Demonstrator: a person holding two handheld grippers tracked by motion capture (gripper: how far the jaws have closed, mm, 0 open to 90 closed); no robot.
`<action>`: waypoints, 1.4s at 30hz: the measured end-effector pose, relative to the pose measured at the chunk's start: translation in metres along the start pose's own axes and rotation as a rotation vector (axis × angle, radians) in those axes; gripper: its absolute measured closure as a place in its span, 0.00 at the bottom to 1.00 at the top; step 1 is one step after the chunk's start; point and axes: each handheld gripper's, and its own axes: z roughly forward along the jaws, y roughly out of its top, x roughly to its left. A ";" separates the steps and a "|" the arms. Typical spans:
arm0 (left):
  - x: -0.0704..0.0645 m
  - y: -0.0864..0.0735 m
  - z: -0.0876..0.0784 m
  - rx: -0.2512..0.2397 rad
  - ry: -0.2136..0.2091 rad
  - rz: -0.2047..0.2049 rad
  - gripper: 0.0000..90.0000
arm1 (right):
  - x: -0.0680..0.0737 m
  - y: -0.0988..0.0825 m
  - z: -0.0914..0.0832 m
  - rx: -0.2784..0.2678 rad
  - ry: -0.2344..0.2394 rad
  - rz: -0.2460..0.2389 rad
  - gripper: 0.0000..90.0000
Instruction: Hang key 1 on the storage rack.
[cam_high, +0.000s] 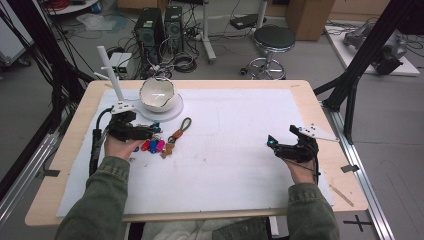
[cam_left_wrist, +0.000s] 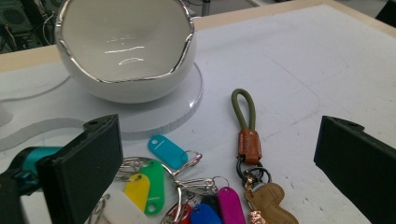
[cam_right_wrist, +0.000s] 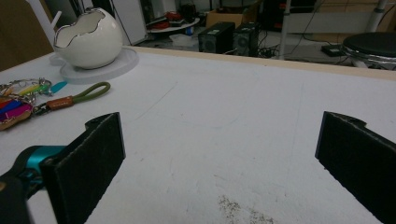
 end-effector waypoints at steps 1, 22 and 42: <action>-0.003 0.001 0.004 0.011 -0.006 0.012 0.02 | 0.000 0.000 0.000 -0.001 0.000 -0.001 0.01; -0.039 0.019 0.056 0.122 -0.058 0.135 0.02 | -0.001 0.001 0.003 -0.006 0.014 0.002 0.01; -0.045 0.008 0.092 0.253 -0.064 0.177 0.07 | -0.003 0.001 0.002 -0.007 0.006 -0.003 0.01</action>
